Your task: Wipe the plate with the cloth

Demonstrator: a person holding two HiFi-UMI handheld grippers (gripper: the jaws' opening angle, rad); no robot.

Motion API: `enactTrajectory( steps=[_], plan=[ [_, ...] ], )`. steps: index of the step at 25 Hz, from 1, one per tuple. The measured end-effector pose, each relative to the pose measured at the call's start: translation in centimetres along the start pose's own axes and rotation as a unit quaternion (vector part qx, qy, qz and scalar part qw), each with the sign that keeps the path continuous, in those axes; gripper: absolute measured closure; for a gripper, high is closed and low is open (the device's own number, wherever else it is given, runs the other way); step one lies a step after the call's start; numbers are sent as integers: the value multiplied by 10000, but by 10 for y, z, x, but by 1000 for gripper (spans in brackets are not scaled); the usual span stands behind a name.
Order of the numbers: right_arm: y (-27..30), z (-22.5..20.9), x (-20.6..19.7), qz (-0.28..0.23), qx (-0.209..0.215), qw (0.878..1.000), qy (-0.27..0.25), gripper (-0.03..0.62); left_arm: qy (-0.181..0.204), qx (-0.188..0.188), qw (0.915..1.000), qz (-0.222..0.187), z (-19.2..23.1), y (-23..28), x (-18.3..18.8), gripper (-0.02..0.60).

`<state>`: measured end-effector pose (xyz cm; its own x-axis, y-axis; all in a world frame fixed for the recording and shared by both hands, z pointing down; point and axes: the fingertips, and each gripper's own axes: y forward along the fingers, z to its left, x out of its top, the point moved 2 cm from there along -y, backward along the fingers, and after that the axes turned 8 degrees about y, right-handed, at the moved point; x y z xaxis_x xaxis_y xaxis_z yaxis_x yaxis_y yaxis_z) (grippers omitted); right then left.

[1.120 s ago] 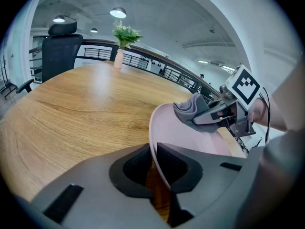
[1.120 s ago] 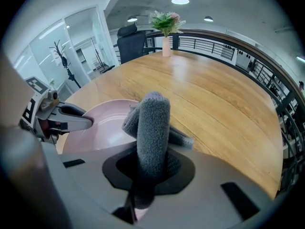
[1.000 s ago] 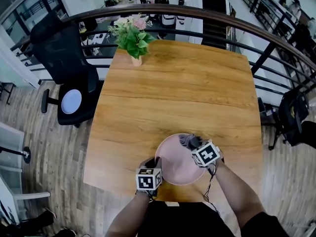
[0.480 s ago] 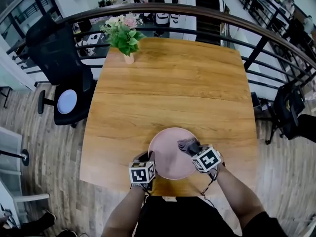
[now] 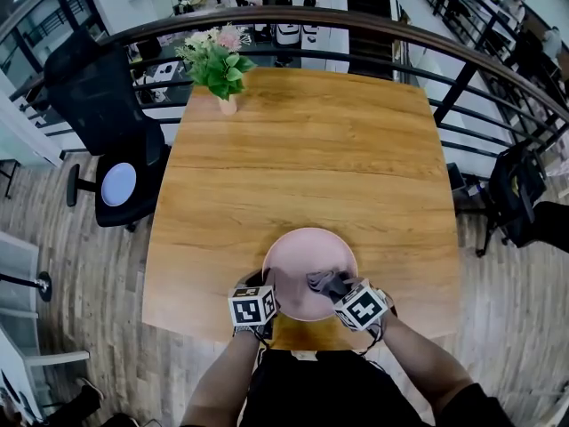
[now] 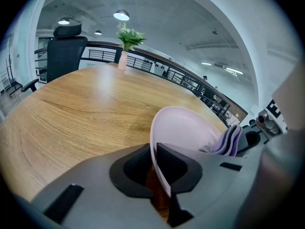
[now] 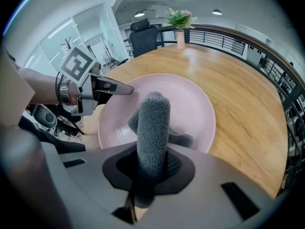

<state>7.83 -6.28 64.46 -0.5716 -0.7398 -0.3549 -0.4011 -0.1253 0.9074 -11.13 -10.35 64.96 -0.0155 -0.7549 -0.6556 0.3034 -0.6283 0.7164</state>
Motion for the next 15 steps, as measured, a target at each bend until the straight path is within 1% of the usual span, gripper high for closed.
enactTrajectory(
  steps=[10, 13, 15],
  plan=[
    [17, 65, -5, 197, 577, 9971, -458, 540, -25, 6, 10000, -6, 0, 1, 0, 528],
    [22, 76, -2, 165, 747, 9962, -422, 540, -50, -17, 10000, 8, 1, 1, -1, 528],
    [25, 76, 4, 36, 798, 9967, -173, 540, -79, -56, 10000, 21, 1, 1, -1, 528]
  ],
)
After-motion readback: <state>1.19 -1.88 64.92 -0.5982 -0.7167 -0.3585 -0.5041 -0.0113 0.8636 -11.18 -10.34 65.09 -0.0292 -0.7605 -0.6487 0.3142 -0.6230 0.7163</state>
